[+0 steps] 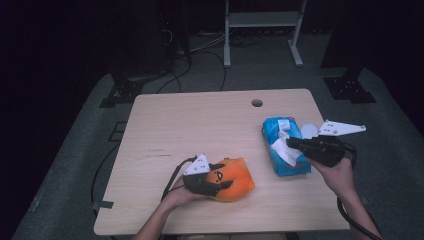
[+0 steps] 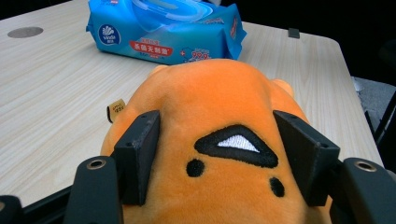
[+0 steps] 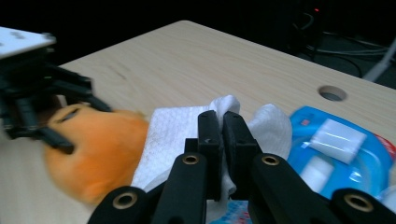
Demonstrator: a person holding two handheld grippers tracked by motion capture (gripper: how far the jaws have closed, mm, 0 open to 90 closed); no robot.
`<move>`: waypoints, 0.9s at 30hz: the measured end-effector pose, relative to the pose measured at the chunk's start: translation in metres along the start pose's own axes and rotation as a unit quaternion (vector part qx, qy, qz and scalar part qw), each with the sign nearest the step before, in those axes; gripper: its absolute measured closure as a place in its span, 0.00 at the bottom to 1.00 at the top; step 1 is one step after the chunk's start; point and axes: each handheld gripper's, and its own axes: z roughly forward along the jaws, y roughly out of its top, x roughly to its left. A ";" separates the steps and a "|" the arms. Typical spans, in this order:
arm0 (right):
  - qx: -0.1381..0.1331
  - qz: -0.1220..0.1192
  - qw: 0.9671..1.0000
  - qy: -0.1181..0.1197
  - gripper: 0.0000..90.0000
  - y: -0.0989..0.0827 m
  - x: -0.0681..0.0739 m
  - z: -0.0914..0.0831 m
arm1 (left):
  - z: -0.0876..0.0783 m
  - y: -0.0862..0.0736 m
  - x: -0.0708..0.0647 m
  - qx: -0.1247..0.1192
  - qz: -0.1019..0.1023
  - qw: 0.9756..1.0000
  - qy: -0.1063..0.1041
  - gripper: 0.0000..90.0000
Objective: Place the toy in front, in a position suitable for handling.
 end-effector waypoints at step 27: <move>0.069 0.020 0.980 0.185 0.96 -0.015 0.062 0.088 | 0.000 0.001 -0.001 0.004 0.012 1.000 -0.004 0.38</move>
